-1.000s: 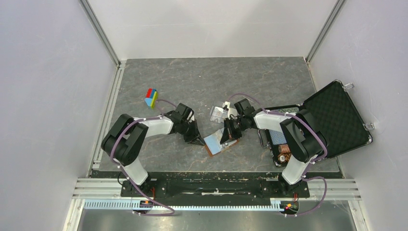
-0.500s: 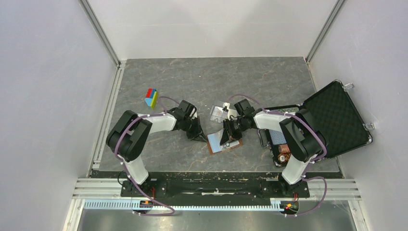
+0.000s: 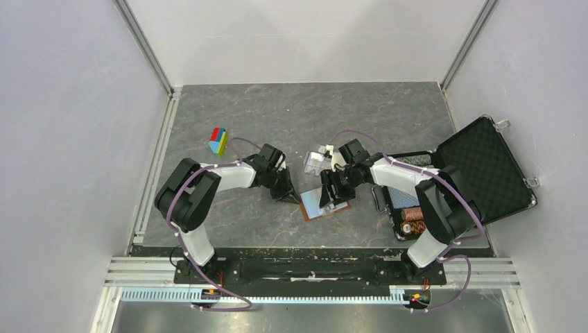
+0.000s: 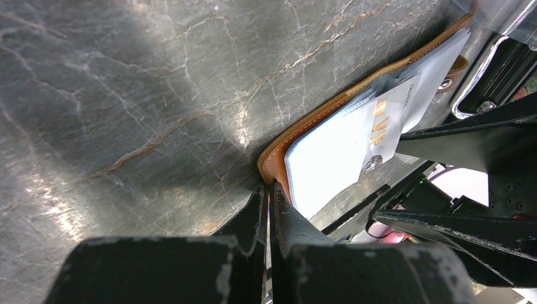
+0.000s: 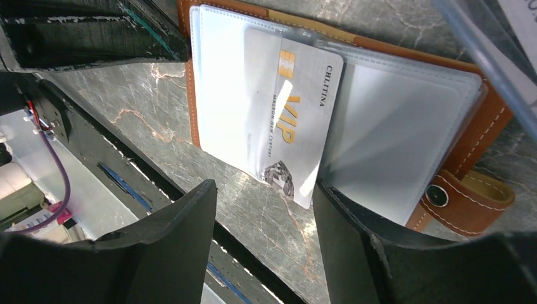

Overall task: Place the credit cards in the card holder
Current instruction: Insert the credit card into the card holder.

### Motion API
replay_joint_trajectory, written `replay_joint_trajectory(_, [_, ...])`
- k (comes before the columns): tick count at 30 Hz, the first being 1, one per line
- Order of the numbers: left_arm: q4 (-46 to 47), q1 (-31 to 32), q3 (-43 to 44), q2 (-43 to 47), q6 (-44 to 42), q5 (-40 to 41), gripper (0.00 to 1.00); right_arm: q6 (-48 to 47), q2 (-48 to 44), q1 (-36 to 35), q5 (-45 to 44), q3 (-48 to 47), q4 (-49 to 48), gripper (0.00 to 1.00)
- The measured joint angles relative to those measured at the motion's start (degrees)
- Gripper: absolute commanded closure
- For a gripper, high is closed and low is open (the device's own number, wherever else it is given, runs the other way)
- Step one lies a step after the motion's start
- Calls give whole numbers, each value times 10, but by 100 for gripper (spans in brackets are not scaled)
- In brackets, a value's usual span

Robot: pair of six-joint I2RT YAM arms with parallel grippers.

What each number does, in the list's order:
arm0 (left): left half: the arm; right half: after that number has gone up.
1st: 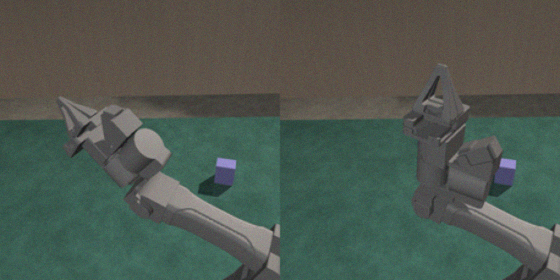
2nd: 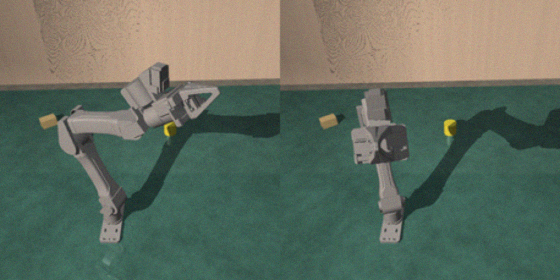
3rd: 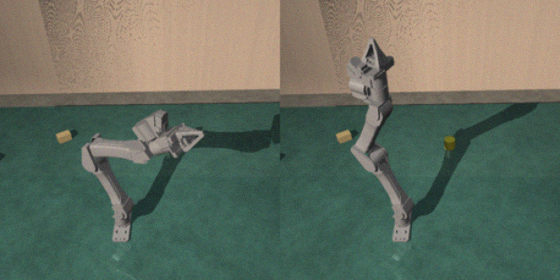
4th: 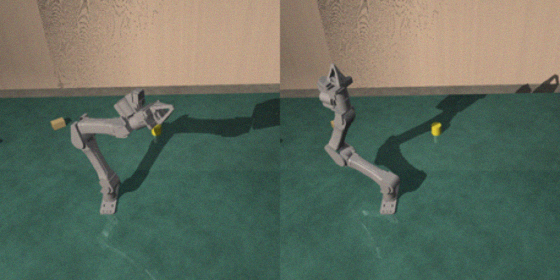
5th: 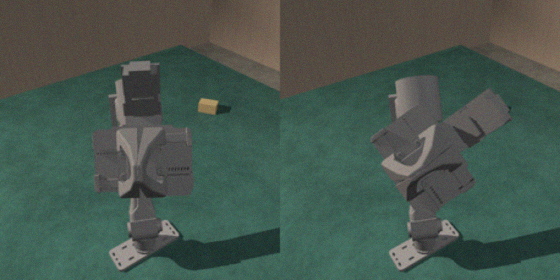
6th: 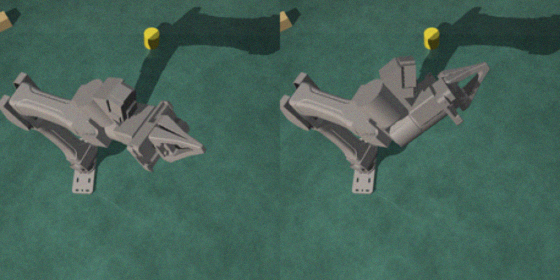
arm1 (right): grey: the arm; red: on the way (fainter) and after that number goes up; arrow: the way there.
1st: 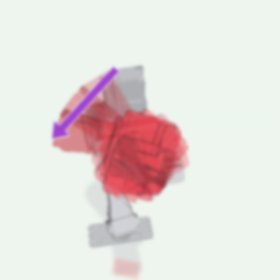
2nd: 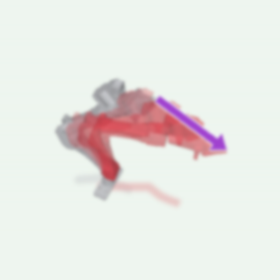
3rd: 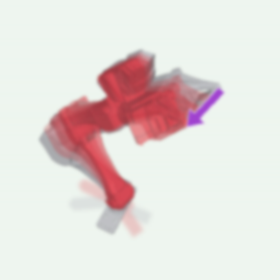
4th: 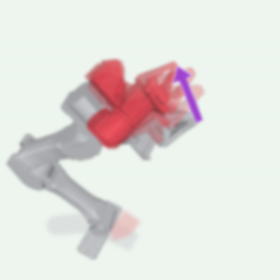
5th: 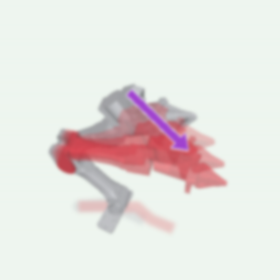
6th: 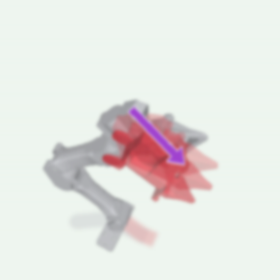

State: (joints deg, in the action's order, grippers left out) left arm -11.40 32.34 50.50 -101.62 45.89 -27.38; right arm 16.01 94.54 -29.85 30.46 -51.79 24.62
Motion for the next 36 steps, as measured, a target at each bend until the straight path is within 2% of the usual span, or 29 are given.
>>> replay_joint_trajectory(7, [-1,8,4,0,0,6,98,-11,-5,0,-17,3,5,42])
replay_joint_trajectory(15, [0,15,5,0,0,13,98,-15,23,-18,-7,0,-21,59])
replay_joint_trajectory(20, [-2,16,5,4,-1,20,98,-19,30,-37,-8,-4,-17,61])
replay_joint_trajectory(31, [-35,15,5,89,-4,40,98,-1,63,-111,38,-33,-25,56])
replay_joint_trajectory(36, [-61,6,5,126,-11,33,98,10,89,-132,55,-75,-33,42])
